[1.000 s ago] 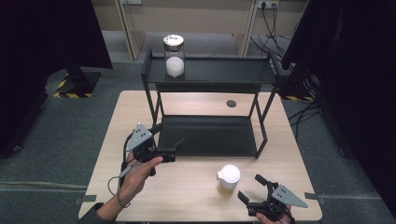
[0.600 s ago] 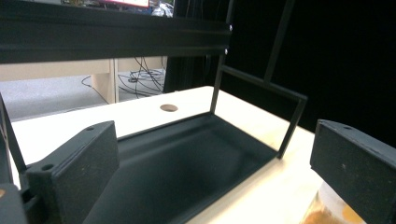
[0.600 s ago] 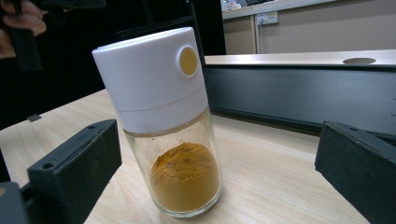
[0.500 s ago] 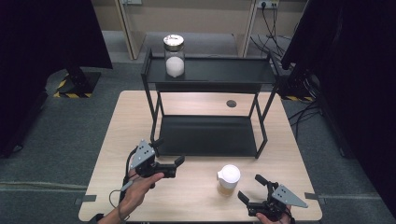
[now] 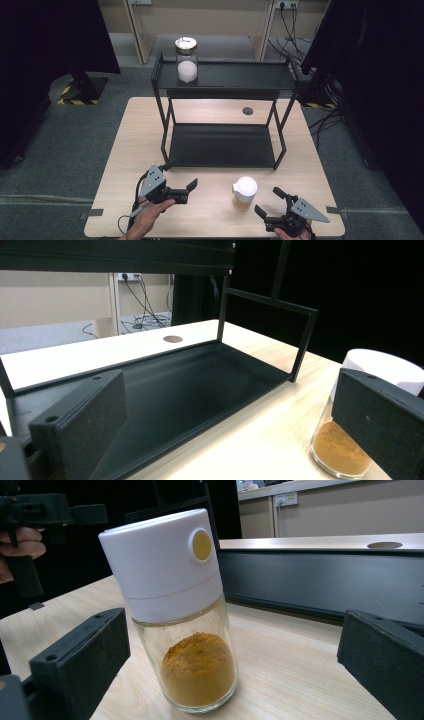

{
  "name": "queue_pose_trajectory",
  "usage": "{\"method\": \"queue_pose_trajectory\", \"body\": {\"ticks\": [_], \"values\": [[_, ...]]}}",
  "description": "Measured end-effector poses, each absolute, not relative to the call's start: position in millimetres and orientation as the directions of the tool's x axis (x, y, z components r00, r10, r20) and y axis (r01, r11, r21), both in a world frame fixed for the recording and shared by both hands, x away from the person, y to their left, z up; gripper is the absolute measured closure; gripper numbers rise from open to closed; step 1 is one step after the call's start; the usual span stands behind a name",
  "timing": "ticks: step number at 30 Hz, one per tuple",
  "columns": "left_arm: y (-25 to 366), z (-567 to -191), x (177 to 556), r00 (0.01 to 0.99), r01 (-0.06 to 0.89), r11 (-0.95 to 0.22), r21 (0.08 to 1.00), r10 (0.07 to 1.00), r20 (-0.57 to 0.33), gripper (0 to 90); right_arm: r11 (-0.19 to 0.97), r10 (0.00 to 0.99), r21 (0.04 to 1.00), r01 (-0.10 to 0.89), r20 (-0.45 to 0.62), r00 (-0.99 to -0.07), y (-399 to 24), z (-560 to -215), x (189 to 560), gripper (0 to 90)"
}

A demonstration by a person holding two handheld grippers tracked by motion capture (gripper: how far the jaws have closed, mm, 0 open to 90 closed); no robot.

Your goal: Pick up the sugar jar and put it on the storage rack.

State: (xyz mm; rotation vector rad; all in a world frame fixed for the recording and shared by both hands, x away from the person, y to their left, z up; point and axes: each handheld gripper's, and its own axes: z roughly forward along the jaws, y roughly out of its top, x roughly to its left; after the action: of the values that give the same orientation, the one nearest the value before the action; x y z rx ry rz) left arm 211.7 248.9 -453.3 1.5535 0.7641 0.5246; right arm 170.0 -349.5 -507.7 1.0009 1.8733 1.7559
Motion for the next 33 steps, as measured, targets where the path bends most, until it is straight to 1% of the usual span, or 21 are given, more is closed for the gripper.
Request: {"method": "queue_pose_trajectory", "body": {"ticks": [3,18,24,33], "values": [[250,-459,214,0.682,0.187,-0.006,0.982,0.720,-0.126,0.9,-0.035,0.716,0.971,0.236,0.189,-0.672,-350,-508,170,0.6],[258,-486,207,0.659,0.203,0.010,0.979,0.738,-0.144,0.6,-0.032,0.714,0.973,0.228,0.181,-0.677,-352,-508,170,0.6],[258,-491,206,0.655,0.214,0.017,0.977,0.740,-0.156,0.6,-0.034,0.713,0.973,0.226,0.182,-0.677,-353,-508,170,0.6],[257,-495,205,0.660,0.212,0.003,0.977,0.737,-0.146,0.6,-0.027,0.712,0.975,0.222,0.175,-0.680,-352,-507,170,0.6]]}}
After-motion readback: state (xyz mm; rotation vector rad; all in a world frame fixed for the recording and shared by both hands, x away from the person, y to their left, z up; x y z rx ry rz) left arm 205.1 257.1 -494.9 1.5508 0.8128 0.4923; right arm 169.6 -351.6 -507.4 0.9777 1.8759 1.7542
